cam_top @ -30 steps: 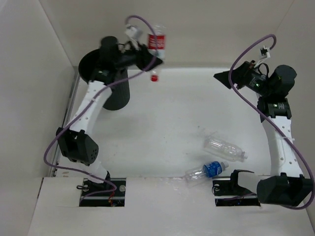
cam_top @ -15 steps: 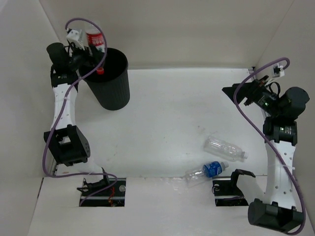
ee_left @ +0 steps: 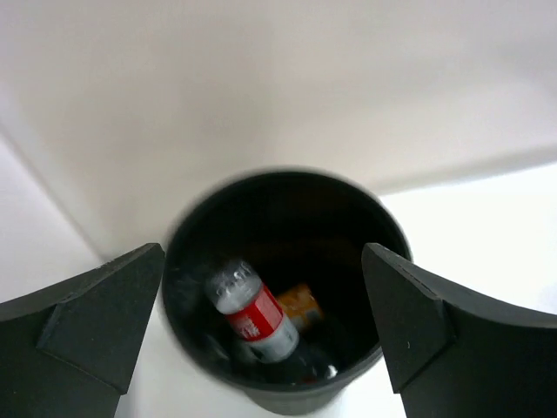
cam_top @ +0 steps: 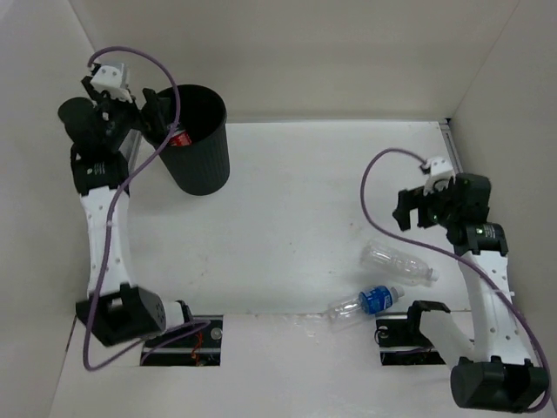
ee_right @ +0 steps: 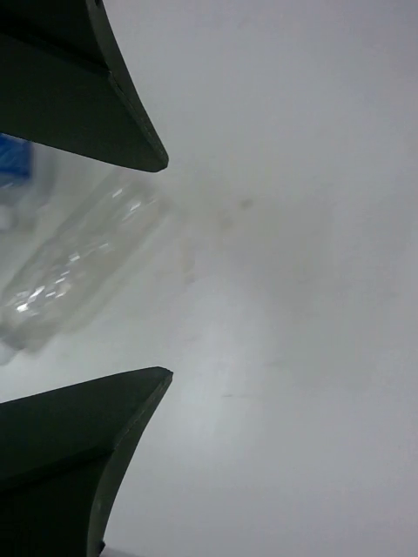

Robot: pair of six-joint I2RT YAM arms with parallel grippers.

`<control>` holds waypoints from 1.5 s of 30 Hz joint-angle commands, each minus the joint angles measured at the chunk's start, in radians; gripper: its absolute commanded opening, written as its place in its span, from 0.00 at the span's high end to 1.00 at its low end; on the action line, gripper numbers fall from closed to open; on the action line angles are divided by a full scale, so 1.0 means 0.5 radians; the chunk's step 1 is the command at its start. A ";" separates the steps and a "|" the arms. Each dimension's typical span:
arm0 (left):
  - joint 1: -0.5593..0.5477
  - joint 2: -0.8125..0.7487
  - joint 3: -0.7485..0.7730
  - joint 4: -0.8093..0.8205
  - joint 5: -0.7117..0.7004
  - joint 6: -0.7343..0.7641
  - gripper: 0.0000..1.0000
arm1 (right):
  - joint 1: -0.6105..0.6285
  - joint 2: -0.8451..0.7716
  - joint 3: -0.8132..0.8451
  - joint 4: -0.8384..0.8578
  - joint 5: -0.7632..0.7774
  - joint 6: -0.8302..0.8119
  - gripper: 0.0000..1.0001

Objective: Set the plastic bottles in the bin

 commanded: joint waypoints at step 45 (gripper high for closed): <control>-0.338 -1.063 -0.097 -0.899 0.135 0.281 0.00 | 1.143 1.372 0.095 -0.197 0.703 -0.470 0.88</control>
